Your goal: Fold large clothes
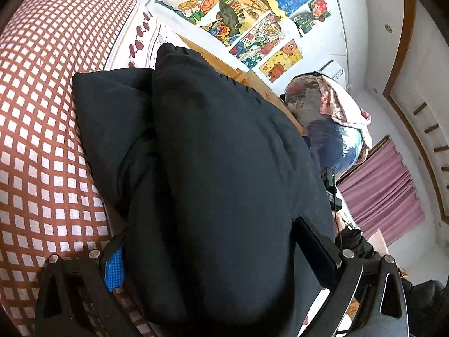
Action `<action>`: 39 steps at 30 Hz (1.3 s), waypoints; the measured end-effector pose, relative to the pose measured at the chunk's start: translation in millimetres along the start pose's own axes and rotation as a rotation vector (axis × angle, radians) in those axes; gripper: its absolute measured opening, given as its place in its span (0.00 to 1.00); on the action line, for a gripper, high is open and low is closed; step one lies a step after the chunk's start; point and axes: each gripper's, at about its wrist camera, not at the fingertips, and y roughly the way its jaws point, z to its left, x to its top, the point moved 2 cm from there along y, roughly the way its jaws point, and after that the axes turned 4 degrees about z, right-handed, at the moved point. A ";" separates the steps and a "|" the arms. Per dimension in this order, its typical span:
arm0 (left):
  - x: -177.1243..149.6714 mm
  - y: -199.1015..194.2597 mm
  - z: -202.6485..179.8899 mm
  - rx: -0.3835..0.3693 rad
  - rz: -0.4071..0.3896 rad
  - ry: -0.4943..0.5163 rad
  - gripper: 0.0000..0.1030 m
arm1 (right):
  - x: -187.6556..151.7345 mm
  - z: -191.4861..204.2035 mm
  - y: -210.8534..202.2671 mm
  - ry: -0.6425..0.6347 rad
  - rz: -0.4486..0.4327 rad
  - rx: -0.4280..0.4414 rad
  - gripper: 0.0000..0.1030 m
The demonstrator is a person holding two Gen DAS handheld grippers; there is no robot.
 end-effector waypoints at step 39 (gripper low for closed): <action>-43.2 -120.8 -148.7 -0.052 -0.285 0.119 0.32 | -33.2 146.4 -224.8 -0.251 -0.358 -0.090 0.15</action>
